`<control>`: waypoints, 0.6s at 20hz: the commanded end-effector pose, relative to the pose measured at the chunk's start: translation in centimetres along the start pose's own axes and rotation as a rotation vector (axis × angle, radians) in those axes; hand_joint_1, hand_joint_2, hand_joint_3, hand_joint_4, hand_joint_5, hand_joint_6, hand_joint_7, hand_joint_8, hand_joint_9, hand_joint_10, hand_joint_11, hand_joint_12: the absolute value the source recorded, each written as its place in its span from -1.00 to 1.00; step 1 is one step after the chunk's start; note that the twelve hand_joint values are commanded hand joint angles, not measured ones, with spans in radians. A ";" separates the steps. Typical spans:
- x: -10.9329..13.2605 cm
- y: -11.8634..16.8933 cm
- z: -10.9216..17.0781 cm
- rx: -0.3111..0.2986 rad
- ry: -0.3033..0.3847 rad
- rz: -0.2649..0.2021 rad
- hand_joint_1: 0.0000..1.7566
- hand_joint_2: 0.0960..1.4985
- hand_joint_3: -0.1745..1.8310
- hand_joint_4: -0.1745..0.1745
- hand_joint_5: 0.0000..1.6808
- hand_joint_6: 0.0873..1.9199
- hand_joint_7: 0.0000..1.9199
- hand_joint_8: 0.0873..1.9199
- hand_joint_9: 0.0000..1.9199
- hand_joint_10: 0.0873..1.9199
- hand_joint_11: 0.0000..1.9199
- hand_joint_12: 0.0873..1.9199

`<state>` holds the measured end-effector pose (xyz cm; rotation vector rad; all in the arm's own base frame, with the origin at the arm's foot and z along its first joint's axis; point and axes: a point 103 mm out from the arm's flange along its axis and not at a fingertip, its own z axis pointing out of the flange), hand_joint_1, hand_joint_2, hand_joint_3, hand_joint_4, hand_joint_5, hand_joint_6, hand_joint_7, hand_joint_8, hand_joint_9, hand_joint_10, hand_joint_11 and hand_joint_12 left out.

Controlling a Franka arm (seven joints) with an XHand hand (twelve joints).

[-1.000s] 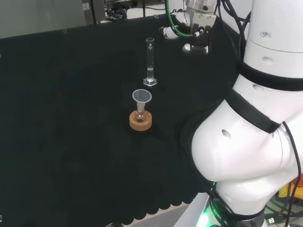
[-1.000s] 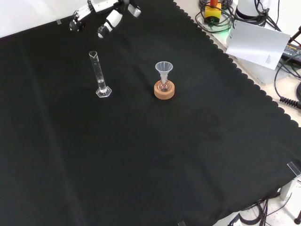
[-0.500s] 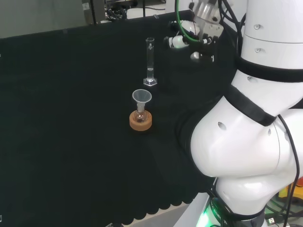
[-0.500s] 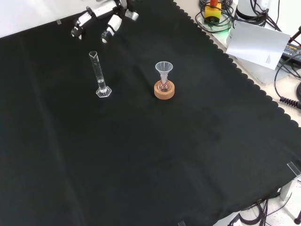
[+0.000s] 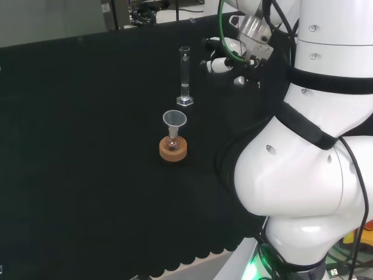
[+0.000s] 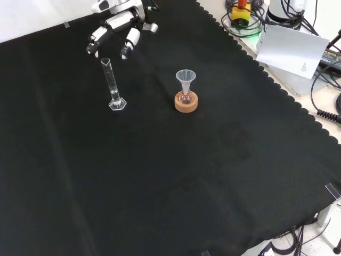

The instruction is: Pick up the graduated cylinder.

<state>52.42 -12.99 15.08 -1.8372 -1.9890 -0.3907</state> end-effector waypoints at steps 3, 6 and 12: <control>0.5 1.9 2.2 -0.005 0.098 -0.067 -0.04 0.32 -1.00 -0.33 -0.61 -1.00 -0.69 -0.37 -0.45 -0.41 -0.74 0.38; 0.5 2.4 2.8 -0.021 0.150 -0.087 -0.01 0.31 -1.00 -0.32 -0.59 -1.00 -0.70 -0.38 -0.47 -0.43 -0.73 0.37; 0.7 3.0 3.8 -0.062 0.203 -0.126 0.00 0.30 -1.00 -0.34 -0.52 -1.00 -0.62 -0.37 -0.43 -0.43 -0.70 0.35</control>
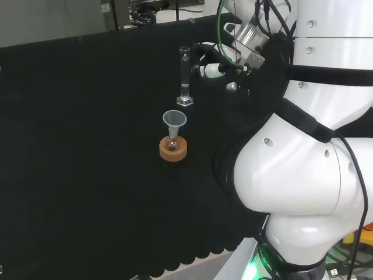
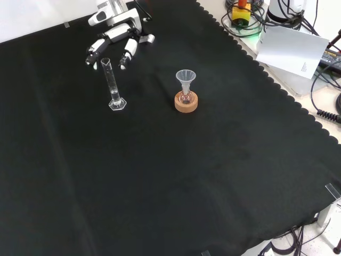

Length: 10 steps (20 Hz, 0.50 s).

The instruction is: Pick up the graduated cylinder.

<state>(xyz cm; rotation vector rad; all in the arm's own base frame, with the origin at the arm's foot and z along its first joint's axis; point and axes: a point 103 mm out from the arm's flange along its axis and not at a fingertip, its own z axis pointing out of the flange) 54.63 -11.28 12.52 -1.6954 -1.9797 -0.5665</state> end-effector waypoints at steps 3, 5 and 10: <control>0.9 0.7 1.5 -0.028 0.067 -0.073 0.01 0.29 -1.00 -0.35 -0.48 -1.00 -0.58 -0.37 -0.40 -0.44 -0.68 0.35; 1.0 0.8 1.7 -0.028 0.083 -0.080 0.01 0.28 -1.00 -0.36 -0.46 -1.00 -0.57 -0.37 -0.39 -0.44 -0.67 0.34; 1.0 1.0 2.3 -0.027 0.104 -0.084 0.01 0.27 -1.00 -0.36 -0.45 -1.00 -0.57 -0.38 -0.38 -0.45 -0.66 0.34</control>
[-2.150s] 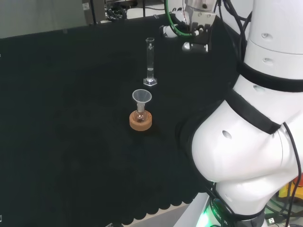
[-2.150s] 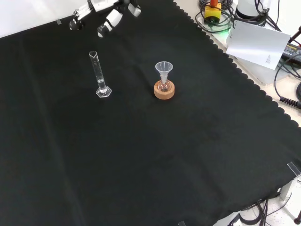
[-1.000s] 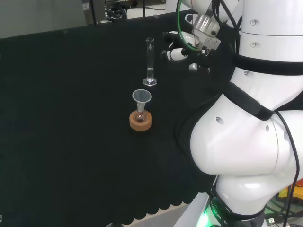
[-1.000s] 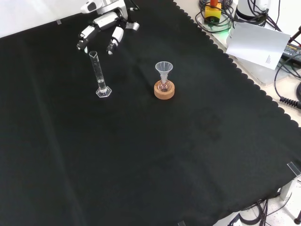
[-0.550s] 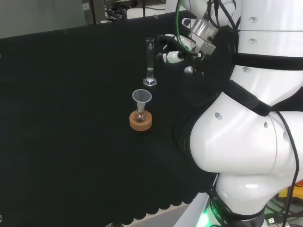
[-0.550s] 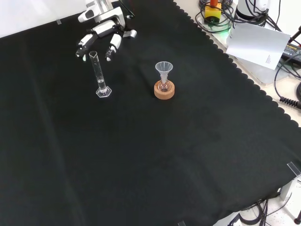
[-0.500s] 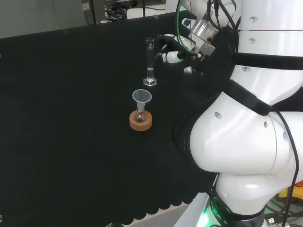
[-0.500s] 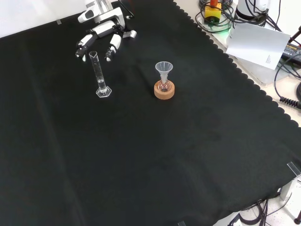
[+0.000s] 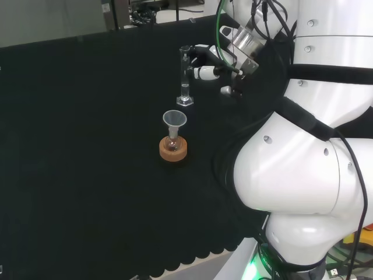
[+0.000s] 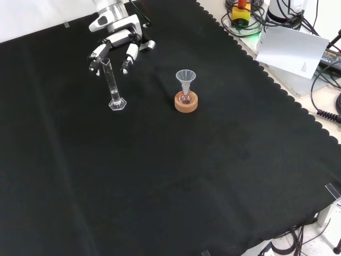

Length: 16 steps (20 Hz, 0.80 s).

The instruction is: Pick up the graduated cylinder.

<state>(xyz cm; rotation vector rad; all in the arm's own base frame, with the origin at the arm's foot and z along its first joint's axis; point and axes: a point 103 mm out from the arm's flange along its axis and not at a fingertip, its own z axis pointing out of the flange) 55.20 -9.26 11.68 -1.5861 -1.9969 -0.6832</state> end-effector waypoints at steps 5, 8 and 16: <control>-0.9 1.0 1.6 -0.030 0.136 0.013 0.06 0.25 -1.00 -0.31 -0.38 -1.00 -0.53 -0.38 -0.35 -0.46 -0.62 0.32; 0.2 1.5 2.7 -0.051 0.160 -0.005 0.08 0.25 -1.00 -0.29 -0.35 -0.98 -0.51 -0.39 -0.32 -0.47 -0.60 0.31; -0.9 1.8 2.9 -0.077 0.187 -0.034 0.12 0.23 -1.00 -0.30 -0.36 -0.98 -0.49 -0.41 -0.30 -0.50 -0.58 0.29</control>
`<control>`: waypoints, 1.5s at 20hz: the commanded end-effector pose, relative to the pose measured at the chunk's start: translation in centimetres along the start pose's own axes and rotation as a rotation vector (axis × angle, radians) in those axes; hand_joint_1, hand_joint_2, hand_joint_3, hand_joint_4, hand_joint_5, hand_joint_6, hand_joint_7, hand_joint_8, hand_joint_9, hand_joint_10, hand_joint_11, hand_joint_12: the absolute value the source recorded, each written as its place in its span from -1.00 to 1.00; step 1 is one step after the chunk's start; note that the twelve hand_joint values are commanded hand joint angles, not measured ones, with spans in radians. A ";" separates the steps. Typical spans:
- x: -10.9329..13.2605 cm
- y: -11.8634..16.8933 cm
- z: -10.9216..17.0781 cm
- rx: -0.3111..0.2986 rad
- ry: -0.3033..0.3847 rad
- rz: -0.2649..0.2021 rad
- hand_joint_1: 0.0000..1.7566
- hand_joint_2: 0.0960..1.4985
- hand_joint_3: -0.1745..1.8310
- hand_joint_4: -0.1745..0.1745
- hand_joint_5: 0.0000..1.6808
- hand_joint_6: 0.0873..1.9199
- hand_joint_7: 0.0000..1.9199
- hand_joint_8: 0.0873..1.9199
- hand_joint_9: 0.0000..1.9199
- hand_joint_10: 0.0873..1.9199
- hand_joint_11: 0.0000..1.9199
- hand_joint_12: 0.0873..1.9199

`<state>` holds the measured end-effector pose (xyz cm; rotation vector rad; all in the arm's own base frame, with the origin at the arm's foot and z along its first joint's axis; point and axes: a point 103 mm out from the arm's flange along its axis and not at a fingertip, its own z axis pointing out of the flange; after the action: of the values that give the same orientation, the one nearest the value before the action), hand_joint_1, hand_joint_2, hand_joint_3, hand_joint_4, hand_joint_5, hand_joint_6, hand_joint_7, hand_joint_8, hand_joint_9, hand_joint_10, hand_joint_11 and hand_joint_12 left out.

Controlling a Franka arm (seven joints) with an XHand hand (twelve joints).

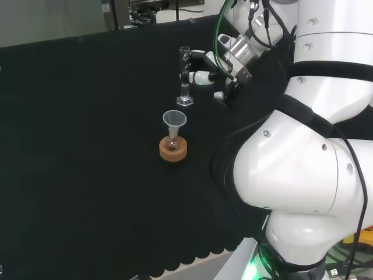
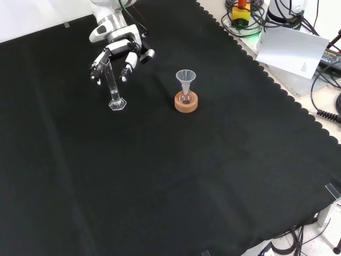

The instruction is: Pick up the graduated cylinder.

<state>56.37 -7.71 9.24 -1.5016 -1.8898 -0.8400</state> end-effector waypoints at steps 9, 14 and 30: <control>0.0 0.9 1.2 0.000 0.030 -0.036 0.16 0.23 -1.00 -0.28 -0.34 -0.96 -0.46 -0.41 -0.26 -0.52 -0.54 0.25; 0.0 1.0 1.8 0.007 0.033 -0.034 0.19 0.25 -1.00 -0.25 -0.27 -0.83 -0.41 -0.44 -0.18 -0.60 -0.43 0.18; -0.5 1.0 2.6 -0.072 0.103 -0.011 0.22 0.33 -1.00 -0.17 -0.17 -0.47 -0.30 -0.43 -0.04 -0.67 -0.28 0.11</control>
<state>57.44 -5.72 7.40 -1.4571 -1.8396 -0.9432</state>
